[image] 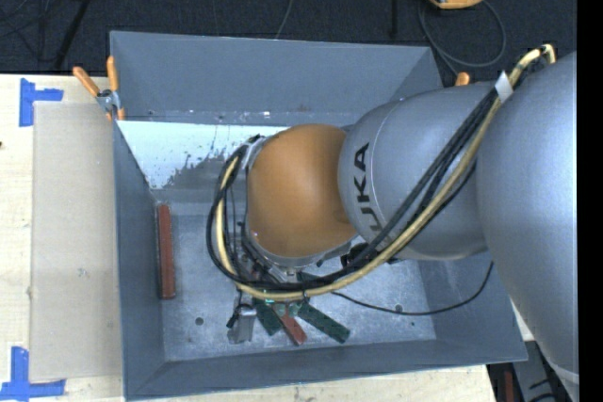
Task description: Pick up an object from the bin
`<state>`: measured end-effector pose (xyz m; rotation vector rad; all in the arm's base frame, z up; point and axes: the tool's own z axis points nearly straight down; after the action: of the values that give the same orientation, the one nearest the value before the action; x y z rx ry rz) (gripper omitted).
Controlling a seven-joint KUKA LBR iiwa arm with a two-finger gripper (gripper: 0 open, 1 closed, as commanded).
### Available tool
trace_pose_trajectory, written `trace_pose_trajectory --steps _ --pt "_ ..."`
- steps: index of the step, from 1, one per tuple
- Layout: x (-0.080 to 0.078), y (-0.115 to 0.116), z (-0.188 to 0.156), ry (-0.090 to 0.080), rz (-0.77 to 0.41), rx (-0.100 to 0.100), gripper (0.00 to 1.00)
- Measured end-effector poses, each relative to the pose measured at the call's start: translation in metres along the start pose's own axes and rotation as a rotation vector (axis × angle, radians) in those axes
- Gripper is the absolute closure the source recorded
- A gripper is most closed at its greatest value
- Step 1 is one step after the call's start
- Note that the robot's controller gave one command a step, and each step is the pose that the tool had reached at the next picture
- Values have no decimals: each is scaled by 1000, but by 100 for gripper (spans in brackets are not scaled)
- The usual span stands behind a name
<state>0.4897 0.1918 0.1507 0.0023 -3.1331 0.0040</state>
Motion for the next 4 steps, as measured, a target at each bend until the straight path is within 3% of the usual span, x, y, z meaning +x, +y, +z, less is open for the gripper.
trace_pose_trajectory --steps 1,2,3,4 --pt "-38 -77 85 -5 -12 1 0" --pt "-38 -16 81 -10 -31 -5 0" --pt "-13 -84 79 -4 -105 1 0" --pt "-14 -81 79 -6 -104 -2 100"
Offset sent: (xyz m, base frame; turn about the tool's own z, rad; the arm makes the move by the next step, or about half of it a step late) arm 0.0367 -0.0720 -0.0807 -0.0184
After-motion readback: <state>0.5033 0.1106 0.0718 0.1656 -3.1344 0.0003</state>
